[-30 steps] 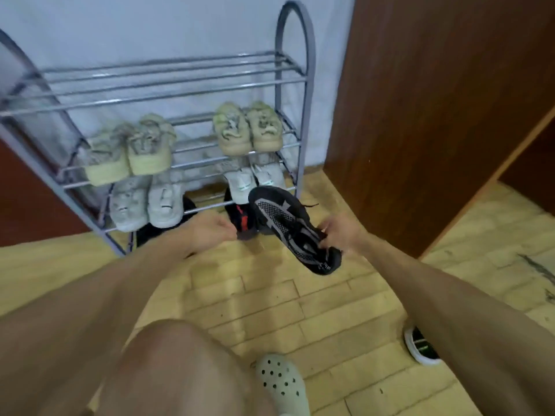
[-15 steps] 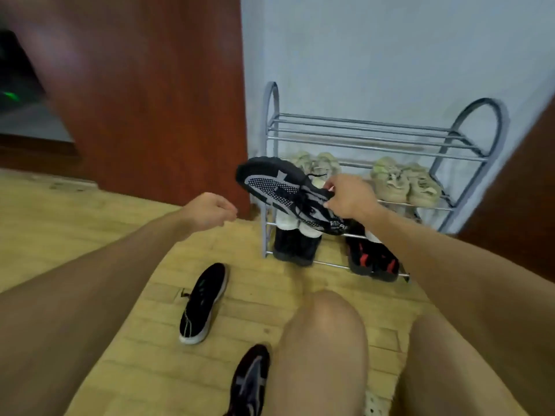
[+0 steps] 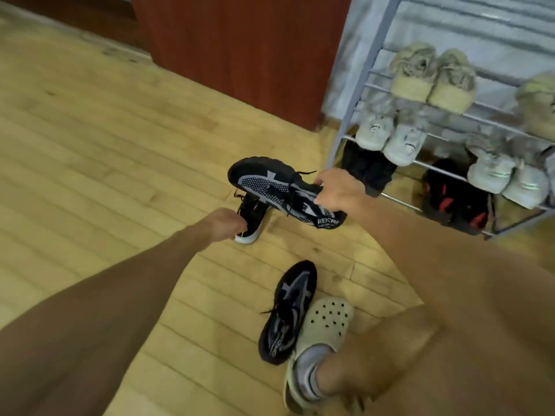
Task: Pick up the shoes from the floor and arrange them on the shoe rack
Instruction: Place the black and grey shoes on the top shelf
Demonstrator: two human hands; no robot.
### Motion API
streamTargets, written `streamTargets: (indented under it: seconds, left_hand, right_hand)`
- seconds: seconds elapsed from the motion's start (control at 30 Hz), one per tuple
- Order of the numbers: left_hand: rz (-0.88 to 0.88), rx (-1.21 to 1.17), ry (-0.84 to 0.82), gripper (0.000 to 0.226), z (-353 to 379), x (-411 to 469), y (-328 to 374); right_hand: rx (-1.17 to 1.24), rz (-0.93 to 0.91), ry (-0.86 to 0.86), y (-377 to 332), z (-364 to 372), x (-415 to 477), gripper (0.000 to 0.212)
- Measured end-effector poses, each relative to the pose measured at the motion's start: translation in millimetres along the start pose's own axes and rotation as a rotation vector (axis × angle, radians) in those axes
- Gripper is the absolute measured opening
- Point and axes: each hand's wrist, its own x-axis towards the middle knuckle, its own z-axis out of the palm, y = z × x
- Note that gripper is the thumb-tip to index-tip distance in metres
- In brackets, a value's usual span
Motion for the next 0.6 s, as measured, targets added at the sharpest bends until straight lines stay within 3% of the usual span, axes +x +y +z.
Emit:
streamTargets:
  seconds: [0.13,0.37,0.6]
  left_hand:
    - [-0.026,0.088,-0.152,0.026,63,27,-17]
    - [-0.210,0.263,-0.300,0.054,159,51,-56]
    - [-0.378,0.160,-0.178,0.056,204,39,-80]
  right_hand:
    - [0.018,0.035,-0.070,25,43,8,0.041]
    - [0.167,0.115,-0.141,75,71,19,0.034]
    - [0.310,0.181,-0.165,90,79,19,0.048]
